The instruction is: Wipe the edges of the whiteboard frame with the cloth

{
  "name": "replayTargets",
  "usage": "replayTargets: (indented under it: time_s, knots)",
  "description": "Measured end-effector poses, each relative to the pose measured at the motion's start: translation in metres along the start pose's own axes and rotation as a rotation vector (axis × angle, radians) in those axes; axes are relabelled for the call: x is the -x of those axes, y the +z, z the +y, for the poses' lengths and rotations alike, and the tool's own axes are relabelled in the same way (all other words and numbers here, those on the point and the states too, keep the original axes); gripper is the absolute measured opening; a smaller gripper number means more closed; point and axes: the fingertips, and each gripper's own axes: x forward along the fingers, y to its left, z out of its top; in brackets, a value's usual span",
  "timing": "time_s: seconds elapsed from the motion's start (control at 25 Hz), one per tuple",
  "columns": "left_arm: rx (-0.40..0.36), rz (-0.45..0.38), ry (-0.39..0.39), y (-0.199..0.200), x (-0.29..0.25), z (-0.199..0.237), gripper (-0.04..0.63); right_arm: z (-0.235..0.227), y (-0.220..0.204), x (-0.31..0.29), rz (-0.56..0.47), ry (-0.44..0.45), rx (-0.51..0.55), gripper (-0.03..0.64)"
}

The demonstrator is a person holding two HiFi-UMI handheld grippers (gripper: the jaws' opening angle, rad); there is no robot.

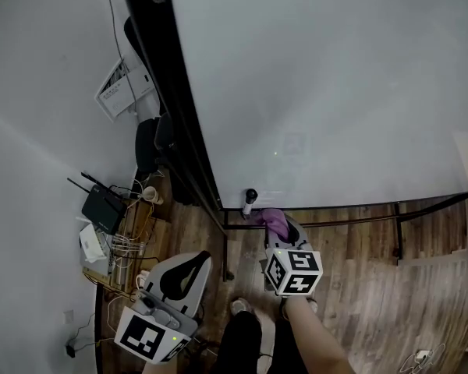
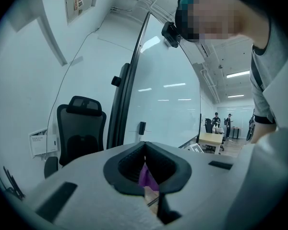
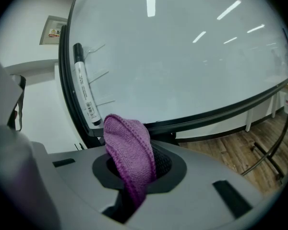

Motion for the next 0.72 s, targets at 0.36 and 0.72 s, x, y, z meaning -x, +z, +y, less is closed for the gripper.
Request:
replayTargets:
  time_s: [0.36,0.72]
  knots:
    - [-0.032,0.004,-0.031,0.007,-0.037,-0.040,0.017,-0.050,0.009,0.017,-0.001,-0.023,-0.002,0.049]
    - [0.005,0.046,-0.034,0.006,-0.065,-0.080,0.017,-0.084,0.015,0.029,0.017,-0.001,0.021,0.049]
